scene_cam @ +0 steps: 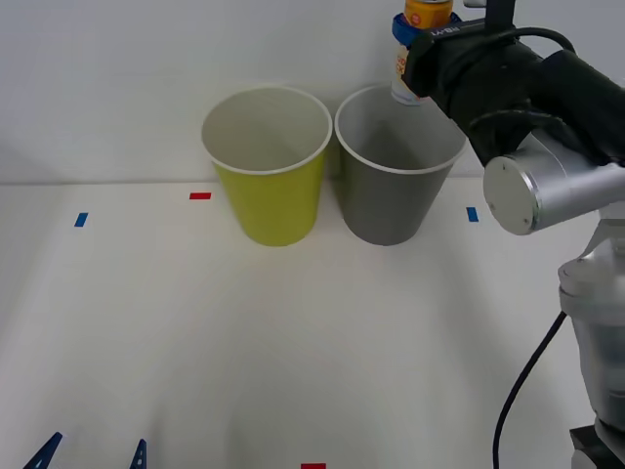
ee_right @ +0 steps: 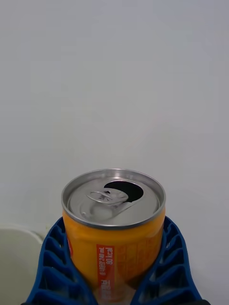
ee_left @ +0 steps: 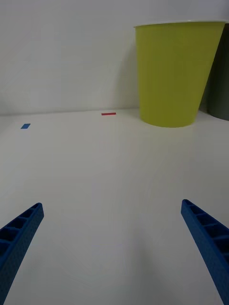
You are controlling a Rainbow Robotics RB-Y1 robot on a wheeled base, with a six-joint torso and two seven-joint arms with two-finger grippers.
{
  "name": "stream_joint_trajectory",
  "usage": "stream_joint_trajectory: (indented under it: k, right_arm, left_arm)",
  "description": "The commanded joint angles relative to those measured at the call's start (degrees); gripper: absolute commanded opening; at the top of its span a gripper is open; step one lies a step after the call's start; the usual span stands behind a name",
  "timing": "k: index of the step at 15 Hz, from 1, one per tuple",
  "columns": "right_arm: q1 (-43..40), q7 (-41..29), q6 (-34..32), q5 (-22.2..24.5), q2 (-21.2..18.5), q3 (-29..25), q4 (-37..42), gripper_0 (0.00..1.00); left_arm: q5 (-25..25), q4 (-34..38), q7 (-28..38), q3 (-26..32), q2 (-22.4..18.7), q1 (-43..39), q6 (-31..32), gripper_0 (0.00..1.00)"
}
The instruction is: Put cans in the gray bin and PET bottles in the light green bin.
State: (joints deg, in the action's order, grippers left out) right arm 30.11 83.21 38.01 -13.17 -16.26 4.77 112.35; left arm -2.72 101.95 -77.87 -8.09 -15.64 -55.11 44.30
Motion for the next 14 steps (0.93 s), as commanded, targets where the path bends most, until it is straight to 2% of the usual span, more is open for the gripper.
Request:
stream_joint_trajectory:
  k: [1,9,10,11,12,14]
  right_arm:
    - [1.3,0.5,-3.1,-0.2,-1.8,-0.1,-3.3,0.04]
    - [1.3,-0.5,-3.1,-0.4,-3.1,-0.2,-3.3,0.04]
    - [1.3,-0.4,-3.1,-0.4,-3.1,-0.2,-3.3,0.33]
    - [1.3,-0.4,-3.1,-0.4,-2.8,-0.2,-3.3,0.55]
    - [1.3,-0.4,-3.1,-0.4,-2.1,-0.2,-3.3,0.69]
    - [1.3,0.1,-3.1,-0.3,-0.7,-0.1,-3.3,0.72]
  left_arm:
    - [0.0,0.0,0.0,0.0,0.0,0.0,0.0,1.00]
    - [0.0,0.0,0.0,0.0,0.0,0.0,0.0,1.00]
    - [0.0,0.0,0.0,0.0,0.0,0.0,0.0,1.00]
    - [0.0,0.0,0.0,0.0,0.0,0.0,0.0,1.00]
    - [0.0,0.0,0.0,0.0,0.0,0.0,0.0,1.00]
    - [0.0,0.0,0.0,0.0,0.0,0.0,0.0,1.00]
